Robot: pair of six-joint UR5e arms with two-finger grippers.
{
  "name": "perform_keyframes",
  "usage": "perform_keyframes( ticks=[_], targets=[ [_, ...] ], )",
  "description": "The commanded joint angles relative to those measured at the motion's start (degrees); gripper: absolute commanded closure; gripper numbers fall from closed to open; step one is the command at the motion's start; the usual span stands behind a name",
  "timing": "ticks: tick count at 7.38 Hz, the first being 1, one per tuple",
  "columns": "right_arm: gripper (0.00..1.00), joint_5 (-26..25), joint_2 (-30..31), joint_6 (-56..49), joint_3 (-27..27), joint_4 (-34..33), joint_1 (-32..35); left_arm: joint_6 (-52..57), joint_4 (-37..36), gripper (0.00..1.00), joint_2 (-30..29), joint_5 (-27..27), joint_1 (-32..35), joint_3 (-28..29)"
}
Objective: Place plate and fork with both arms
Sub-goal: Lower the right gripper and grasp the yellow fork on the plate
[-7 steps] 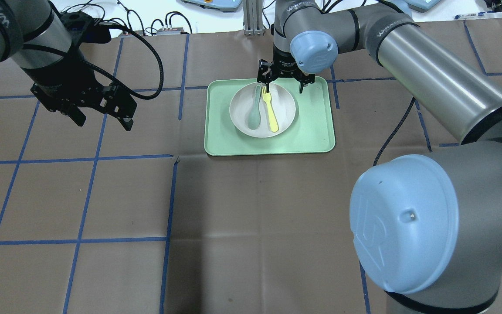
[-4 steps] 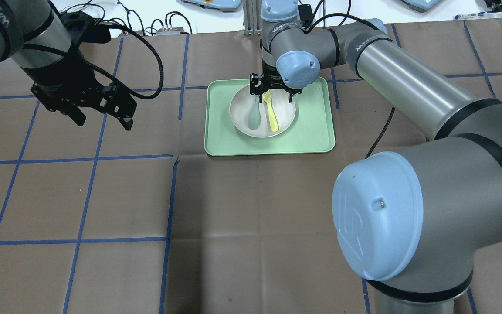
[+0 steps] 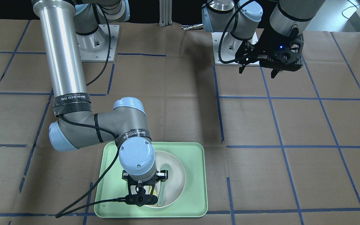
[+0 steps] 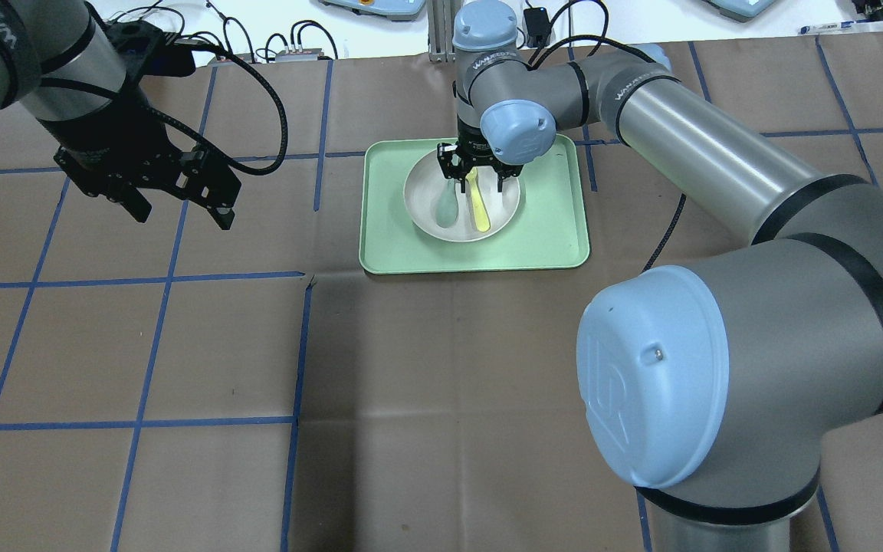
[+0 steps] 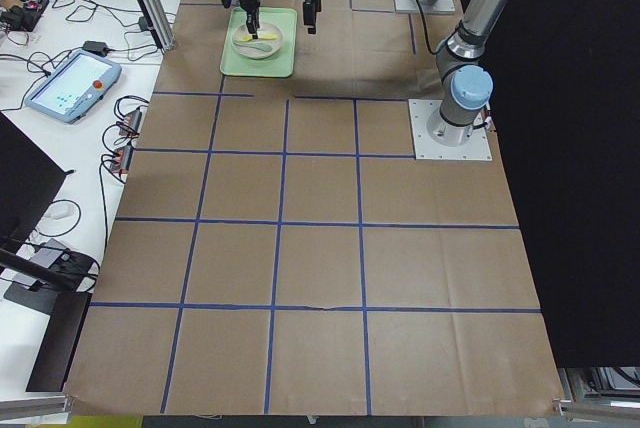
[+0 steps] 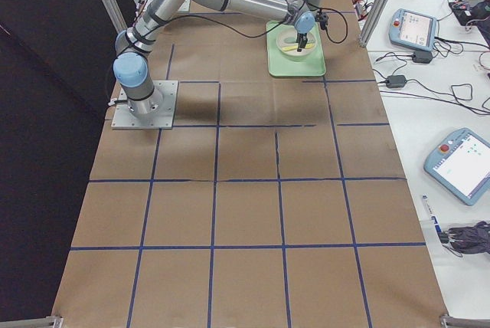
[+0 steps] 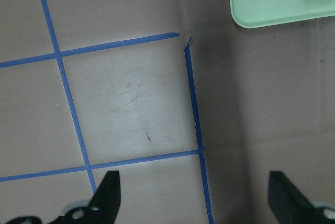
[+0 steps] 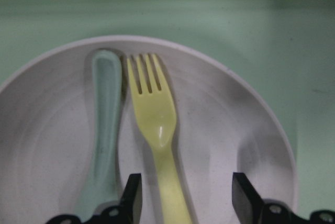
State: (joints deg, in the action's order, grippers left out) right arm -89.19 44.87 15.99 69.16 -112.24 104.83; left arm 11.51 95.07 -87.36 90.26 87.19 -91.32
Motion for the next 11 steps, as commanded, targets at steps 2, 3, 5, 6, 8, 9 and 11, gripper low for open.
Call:
perform_keyframes(
  ticks=[2, 3, 5, 6, 8, 9, 11],
  targets=[
    [0.48, -0.1, -0.3, 0.0, 0.0, 0.0, 0.2, 0.0, -0.1, 0.00, 0.0, 0.0, 0.0, 0.0],
    [0.50, -0.1, -0.3, 0.0, 0.0, 0.0, 0.2, 0.0, -0.1, 0.00, 0.0, 0.0, 0.0, 0.0],
    [0.51, 0.2, -0.5, 0.0, 0.1, 0.0, 0.2, 0.0, -0.1, 0.00, 0.0, 0.0, 0.0, 0.0],
    [0.52, 0.2, -0.9, 0.0, 0.0, 0.0, 0.2, 0.0, 0.0, 0.00, 0.0, 0.0, 0.0, 0.0],
    [0.67, 0.2, -0.9, 0.0, -0.1, 0.0, 0.2, -0.1, -0.1, 0.00, -0.1, 0.0, 0.0, 0.1],
    [0.77, 0.2, -0.9, 0.0, -0.2, 0.0, 0.2, -0.1, -0.1, 0.00, -0.1, 0.0, 0.0, 0.1],
    [0.91, 0.3, -0.8, 0.0, -0.4, 0.0, 0.1, -0.1, -0.1, 0.00, -0.1, 0.0, 0.0, 0.1]
  ],
)
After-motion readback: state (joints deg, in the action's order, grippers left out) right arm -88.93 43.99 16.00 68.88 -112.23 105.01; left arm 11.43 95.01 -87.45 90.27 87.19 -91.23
